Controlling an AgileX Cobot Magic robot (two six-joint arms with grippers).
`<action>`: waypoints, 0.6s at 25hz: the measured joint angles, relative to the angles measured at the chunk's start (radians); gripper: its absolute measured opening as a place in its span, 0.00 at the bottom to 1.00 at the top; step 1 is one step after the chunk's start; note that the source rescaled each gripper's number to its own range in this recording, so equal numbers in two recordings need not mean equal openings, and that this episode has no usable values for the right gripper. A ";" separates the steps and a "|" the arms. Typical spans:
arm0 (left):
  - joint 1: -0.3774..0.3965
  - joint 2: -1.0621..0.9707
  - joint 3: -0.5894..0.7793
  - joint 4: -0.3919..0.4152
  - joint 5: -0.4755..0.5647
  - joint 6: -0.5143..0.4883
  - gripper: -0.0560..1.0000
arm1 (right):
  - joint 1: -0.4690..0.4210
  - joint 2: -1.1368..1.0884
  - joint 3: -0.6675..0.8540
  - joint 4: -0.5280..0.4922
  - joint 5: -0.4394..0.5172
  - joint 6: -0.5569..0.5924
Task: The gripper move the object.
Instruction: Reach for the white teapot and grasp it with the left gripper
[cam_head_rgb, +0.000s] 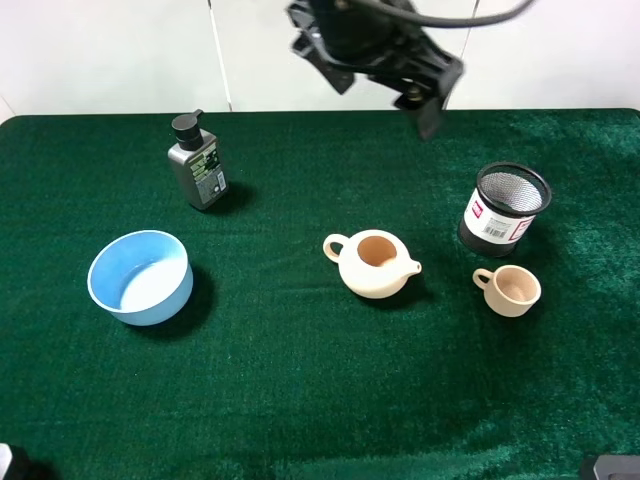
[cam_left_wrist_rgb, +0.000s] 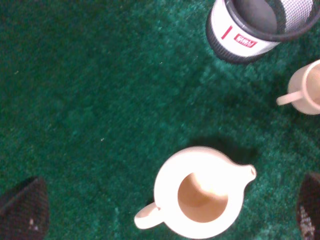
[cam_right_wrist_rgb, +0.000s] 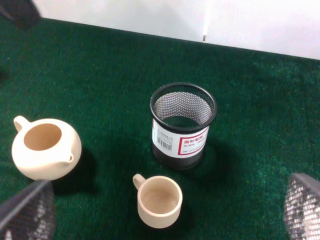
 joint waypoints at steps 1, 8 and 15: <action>-0.008 0.021 -0.029 -0.001 0.021 -0.001 1.00 | 0.000 0.000 0.000 0.000 0.000 0.000; -0.030 0.140 -0.165 0.005 0.198 -0.003 1.00 | 0.000 0.000 0.000 0.000 0.000 0.000; -0.031 0.208 -0.170 0.052 0.238 -0.004 1.00 | 0.000 0.000 0.000 0.000 0.000 0.000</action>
